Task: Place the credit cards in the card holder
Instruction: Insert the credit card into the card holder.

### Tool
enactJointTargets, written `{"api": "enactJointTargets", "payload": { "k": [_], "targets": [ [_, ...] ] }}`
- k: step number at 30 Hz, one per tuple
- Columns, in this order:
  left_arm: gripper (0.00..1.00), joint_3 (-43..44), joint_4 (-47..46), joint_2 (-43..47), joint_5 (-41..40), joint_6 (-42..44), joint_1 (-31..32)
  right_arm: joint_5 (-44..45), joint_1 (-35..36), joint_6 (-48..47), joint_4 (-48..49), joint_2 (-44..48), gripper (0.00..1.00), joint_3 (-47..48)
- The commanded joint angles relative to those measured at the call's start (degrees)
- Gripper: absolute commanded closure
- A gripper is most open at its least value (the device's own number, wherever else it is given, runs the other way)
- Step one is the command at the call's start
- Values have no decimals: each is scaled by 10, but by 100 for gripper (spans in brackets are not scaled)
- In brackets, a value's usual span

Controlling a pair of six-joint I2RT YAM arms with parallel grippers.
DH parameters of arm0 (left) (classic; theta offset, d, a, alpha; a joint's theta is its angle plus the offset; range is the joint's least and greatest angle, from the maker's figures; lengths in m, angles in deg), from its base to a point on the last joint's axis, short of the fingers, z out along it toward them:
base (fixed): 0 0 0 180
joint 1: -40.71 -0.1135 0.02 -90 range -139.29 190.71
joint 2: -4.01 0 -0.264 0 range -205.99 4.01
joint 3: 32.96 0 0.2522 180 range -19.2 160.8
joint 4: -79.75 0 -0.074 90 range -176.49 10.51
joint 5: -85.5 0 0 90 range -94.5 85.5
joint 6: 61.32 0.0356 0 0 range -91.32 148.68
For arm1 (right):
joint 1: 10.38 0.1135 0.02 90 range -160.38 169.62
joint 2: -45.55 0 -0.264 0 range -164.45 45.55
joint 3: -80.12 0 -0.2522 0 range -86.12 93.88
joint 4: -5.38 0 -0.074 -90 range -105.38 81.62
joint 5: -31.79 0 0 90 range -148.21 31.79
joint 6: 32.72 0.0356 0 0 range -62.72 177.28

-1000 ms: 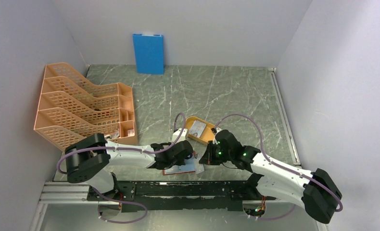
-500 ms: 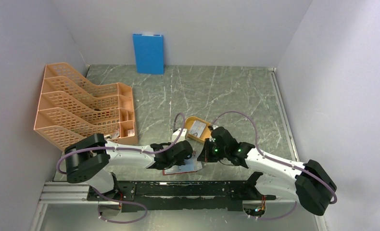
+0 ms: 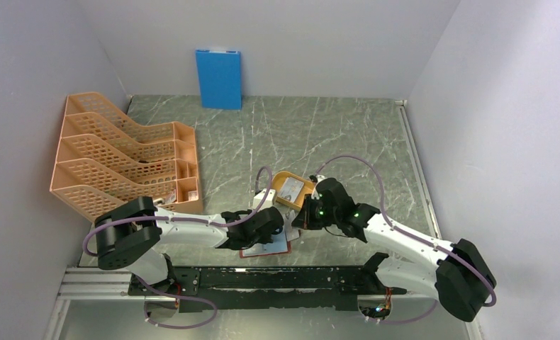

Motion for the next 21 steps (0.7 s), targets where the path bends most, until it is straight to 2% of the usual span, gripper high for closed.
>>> {"api": "enactJointTargets", "payload": {
  "k": [1,21],
  "targets": [
    [95,-34,65,-29,20,-2,3,-20,-9,-26,-10,-5,100,15],
    [95,-32,66,-29,21,-2,3,-52,-10,-33,9,-52,100,11]
  ]
}}
